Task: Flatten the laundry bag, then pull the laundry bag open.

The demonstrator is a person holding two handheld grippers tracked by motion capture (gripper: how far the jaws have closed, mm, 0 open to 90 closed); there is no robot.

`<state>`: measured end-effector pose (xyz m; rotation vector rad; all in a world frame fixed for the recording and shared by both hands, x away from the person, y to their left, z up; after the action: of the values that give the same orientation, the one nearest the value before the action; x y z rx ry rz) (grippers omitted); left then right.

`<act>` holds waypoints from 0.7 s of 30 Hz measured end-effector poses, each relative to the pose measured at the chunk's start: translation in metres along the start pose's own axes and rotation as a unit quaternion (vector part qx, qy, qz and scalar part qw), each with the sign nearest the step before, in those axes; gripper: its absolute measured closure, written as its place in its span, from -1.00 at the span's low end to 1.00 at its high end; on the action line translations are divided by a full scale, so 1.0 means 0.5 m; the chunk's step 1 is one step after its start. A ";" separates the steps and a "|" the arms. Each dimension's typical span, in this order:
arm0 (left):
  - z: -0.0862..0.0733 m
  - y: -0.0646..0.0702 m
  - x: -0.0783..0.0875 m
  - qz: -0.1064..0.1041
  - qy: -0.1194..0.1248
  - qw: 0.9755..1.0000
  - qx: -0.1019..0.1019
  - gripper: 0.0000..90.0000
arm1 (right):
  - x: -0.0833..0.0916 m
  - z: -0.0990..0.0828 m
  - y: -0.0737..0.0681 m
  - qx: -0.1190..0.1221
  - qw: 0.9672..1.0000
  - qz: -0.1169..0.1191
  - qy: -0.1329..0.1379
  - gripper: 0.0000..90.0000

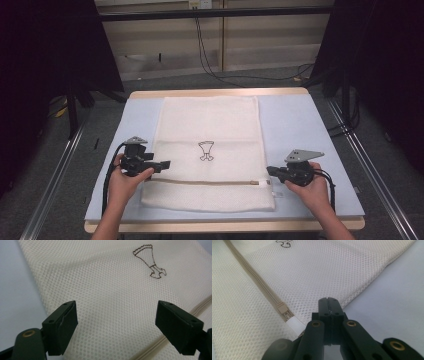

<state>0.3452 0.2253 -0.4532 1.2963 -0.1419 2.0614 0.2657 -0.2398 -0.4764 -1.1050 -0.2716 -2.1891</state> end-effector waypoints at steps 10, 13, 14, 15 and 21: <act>0.016 0.025 -0.013 -0.019 -0.007 1.000 0.013 -0.80 | 0.003 -0.003 -0.008 0.007 1.000 0.006 0.001 1.00; 0.019 0.032 -0.022 -0.017 -0.010 1.000 0.010 -0.81 | 0.004 -0.001 -0.008 0.006 1.000 0.007 0.002 1.00; 0.020 0.038 -0.028 -0.025 -0.009 1.000 0.009 -0.81 | 0.004 -0.001 -0.008 0.007 1.000 0.006 0.003 1.00; 0.022 0.043 -0.030 -0.022 -0.009 1.000 0.005 -0.83 | 0.004 -0.001 -0.008 0.006 1.000 0.008 0.003 1.00; 0.037 0.075 -0.042 -0.030 -0.011 0.999 -0.035 -0.92 | 0.007 -0.002 -0.009 0.011 1.000 0.010 0.005 1.00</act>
<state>0.3423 0.1789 -0.4519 1.2660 -0.1821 1.9742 0.2606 -0.2386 -0.4738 -1.0796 -0.2789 -2.1681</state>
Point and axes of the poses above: each handheld gripper's, and its own axes: x roughly backward along the jaws, z roughly out of its top, y roughly to its right, the point moved 1 cm from there along -x, roughly forward along the jaws, and after that the axes turned 13 degrees about -y, right-handed, at the moved point
